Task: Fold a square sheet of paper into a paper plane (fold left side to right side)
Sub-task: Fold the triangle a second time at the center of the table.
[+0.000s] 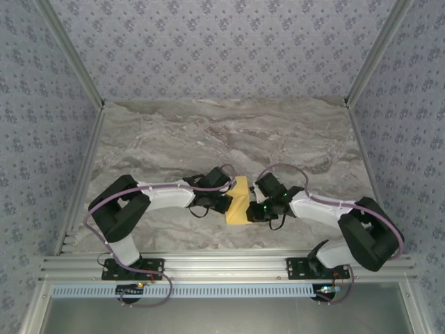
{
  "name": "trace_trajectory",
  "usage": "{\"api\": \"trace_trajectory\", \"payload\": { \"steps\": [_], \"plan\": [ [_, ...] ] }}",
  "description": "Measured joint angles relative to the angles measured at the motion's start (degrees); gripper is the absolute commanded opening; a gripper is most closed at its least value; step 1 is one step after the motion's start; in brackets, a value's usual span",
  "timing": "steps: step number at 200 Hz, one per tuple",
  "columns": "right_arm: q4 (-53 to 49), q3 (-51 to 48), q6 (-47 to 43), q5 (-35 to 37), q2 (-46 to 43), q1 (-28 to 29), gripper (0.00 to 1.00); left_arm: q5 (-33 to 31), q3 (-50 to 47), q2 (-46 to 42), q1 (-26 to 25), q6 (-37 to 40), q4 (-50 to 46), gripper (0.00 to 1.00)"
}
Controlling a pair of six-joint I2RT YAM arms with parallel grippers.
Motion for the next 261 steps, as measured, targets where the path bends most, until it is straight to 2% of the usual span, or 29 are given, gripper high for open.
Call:
{"api": "trace_trajectory", "payload": {
  "steps": [46,103,184,261],
  "plan": [
    [9.9,-0.5,3.9,-5.4,-2.8,-4.5,0.09,0.0,0.1,0.1,0.0,0.0,0.0,0.00],
    [17.9,1.7,7.2,-7.9,5.2,-4.2,0.08,0.0,0.8,0.7,0.0,0.0,-0.1,0.00],
    [19.5,4.7,7.5,-8.0,12.9,-3.0,0.07,0.0,0.9,0.8,0.0,0.0,-0.1,0.00],
    [17.5,4.7,5.8,-6.2,13.9,-2.4,0.07,0.2,1.2,1.1,0.0,0.2,-0.1,0.00]
  ]
}}
